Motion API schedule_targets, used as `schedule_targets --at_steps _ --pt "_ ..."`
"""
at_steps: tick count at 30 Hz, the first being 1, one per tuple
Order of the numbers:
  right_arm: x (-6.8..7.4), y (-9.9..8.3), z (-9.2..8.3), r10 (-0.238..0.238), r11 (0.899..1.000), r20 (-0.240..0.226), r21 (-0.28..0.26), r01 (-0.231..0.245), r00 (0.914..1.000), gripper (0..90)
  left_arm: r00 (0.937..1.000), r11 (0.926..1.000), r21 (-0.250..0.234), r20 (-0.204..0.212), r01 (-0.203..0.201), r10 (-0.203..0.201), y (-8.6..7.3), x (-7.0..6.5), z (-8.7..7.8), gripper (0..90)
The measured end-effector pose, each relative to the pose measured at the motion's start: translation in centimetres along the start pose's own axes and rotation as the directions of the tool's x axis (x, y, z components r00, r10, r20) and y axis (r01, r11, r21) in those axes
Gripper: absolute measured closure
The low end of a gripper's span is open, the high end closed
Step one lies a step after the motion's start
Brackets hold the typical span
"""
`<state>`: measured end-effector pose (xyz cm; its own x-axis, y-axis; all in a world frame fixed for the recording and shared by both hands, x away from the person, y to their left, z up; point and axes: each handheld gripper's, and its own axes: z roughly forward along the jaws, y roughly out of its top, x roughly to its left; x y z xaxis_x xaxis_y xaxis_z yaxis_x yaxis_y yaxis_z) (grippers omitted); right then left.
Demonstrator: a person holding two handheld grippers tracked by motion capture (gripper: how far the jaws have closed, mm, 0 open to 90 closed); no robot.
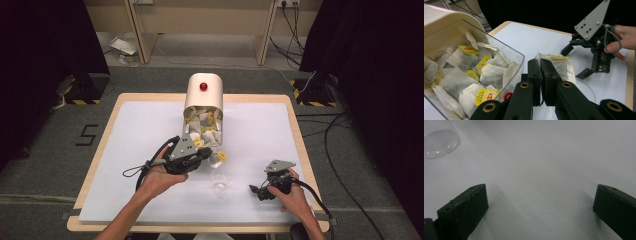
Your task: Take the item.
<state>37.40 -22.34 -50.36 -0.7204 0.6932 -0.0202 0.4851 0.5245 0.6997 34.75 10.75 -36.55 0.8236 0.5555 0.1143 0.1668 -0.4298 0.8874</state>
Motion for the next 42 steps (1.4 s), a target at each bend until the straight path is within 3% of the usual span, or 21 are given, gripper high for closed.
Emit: schedule_targets --at_steps 10,15,42 --pt "0.0 0.0 0.0 0.002 1.000 0.000 0.001 -0.002 1.0000 0.4 0.9996 0.9994 0.023 0.016 -0.023 0.023 -1.1 -1.6 0.6 85.8" --pt "0.0 0.0 0.0 0.001 1.000 0.000 0.001 -0.001 1.0000 0.4 0.9987 0.9966 0.065 0.008 -0.051 0.050 -2.1 -2.4 1.4 85.7" --pt "0.0 0.0 0.0 0.000 1.000 -0.001 0.000 0.000 1.0000 0.4 0.9944 0.9874 0.118 0.011 -0.106 0.105 -3.2 -4.0 3.6 85.2"
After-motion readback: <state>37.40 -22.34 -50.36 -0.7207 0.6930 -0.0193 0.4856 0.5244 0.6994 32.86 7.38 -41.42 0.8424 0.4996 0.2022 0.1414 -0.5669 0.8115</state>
